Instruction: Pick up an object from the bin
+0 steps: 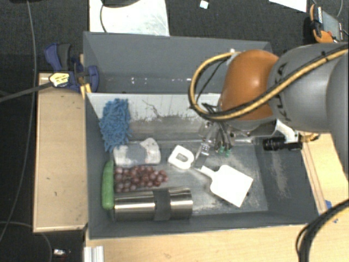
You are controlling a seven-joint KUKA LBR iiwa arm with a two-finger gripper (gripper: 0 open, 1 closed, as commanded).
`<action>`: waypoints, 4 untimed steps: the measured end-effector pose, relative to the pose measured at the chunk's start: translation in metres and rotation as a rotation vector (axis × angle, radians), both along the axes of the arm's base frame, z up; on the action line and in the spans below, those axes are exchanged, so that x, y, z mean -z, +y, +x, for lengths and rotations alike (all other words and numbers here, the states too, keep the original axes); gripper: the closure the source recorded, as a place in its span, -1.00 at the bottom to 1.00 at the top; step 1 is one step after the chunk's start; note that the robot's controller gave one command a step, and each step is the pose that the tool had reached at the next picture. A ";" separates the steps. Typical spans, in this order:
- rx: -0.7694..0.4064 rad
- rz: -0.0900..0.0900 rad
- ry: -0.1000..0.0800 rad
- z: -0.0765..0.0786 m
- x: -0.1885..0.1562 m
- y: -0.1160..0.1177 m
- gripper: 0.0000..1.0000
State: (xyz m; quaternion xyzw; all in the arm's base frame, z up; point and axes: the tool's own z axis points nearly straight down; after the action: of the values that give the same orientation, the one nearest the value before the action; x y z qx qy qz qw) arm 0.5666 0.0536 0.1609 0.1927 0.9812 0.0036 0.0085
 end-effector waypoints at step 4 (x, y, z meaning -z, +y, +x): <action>0.349 0.002 0.018 -0.025 0.091 0.014 1.00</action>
Offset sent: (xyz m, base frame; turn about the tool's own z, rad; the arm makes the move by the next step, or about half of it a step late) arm -0.0048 0.0126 -0.0909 0.1789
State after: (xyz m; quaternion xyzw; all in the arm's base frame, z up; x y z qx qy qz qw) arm 0.5419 0.0677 0.0703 0.3601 0.9329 0.0013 0.0002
